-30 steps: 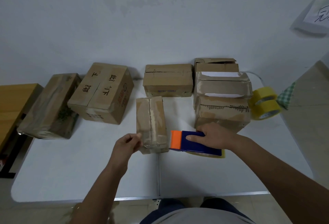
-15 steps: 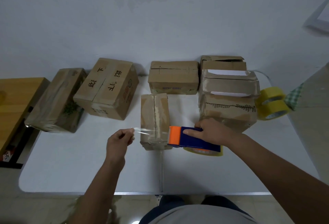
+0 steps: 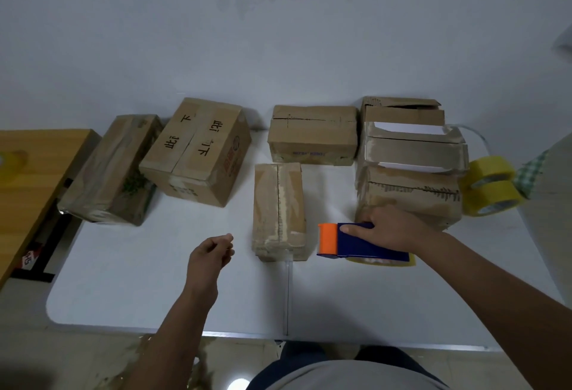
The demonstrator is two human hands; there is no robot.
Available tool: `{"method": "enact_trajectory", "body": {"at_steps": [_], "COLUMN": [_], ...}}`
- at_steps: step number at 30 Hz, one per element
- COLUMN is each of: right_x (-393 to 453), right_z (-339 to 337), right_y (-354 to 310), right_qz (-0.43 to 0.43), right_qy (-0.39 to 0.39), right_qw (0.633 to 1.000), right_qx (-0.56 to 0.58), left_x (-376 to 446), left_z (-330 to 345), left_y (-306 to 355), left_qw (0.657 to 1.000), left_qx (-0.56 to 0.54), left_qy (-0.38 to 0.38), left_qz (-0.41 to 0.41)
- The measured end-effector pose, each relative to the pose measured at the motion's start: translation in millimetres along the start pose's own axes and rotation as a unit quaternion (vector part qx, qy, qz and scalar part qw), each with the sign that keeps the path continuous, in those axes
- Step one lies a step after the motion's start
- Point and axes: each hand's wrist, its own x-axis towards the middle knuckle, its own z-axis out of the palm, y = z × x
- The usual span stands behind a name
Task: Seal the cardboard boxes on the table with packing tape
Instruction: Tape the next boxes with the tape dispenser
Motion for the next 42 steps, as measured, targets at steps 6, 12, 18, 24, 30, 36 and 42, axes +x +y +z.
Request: {"method": "enact_trajectory", "body": {"at_steps": [6,12,18,24,30,36,42], "right_x": [5.0,9.3,15.6,15.9,23.4,27.5,27.5], "right_z": [1.4,0.6,8.2,16.3,29.1,26.7,26.6], "right_y": [3.4,6.6,8.2,-5.3,-19.0,-33.9,-31.5], "right_qz": [-0.003,0.001,0.021,0.056,0.085,0.099,0.108], "right_qy": [0.002,-0.003,-0.005,-0.006,-0.004,-0.009,-0.01], "right_qw": [1.0,1.0,0.999,0.996,0.994,0.989,0.988], "right_qx": [0.003,0.002,-0.024,-0.063,-0.068,-0.109,-0.11], "left_x": [-0.8,-1.6,-7.7,-1.4,16.6,24.4,27.7], "left_z": [4.5,13.0,31.2,32.7,29.1,24.0,12.9], "left_y": [-3.5,-10.2,-8.7,-8.9,1.6,0.1,-4.4], "left_qw": [1.0,0.998,0.988,0.988,0.986,0.981,0.984], "left_qx": [0.004,0.064,0.15,0.153,0.165,0.189,0.173], "left_qy": [0.005,0.003,-0.015,-0.012,-0.023,-0.05,-0.03], "left_qz": [-0.02,-0.014,-0.031,-0.013,-0.005,-0.009,0.032]}}
